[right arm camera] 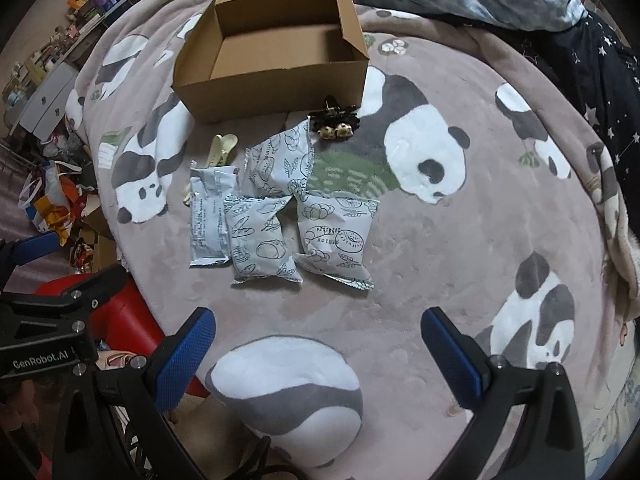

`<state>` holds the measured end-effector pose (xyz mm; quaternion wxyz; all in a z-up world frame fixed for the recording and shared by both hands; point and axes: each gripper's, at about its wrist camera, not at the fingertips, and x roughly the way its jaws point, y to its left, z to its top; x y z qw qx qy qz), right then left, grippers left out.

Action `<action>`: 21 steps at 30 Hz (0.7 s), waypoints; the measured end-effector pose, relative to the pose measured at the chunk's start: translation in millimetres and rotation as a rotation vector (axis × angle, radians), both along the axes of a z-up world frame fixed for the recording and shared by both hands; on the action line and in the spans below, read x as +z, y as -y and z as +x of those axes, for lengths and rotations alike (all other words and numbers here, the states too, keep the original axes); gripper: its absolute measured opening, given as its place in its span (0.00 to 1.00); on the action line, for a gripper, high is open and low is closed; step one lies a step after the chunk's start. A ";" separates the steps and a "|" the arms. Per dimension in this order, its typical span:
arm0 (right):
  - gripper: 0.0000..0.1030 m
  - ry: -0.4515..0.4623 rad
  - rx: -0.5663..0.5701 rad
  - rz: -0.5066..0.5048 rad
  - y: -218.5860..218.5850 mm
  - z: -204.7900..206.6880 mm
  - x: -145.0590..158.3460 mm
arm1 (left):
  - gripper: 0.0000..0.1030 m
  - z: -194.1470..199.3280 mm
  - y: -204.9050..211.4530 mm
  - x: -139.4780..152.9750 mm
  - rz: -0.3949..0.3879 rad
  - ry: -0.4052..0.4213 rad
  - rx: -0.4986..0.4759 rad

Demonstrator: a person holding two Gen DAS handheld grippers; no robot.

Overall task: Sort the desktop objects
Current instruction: 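Grasp the silver packet with the left tool while the right tool grasps a white printed packet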

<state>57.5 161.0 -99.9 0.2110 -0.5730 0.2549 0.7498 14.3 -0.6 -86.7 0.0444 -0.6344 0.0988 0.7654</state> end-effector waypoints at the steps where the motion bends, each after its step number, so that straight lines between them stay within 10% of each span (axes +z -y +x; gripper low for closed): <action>1: 1.00 0.001 -0.005 0.000 -1.3 -1.1 -2.8 | 1.00 -1.9 0.6 -4.2 0.001 0.001 0.006; 21: 1.00 0.017 -0.122 -0.017 -30.8 -25.7 -88.6 | 1.00 -34.7 15.4 -112.6 0.080 0.080 0.056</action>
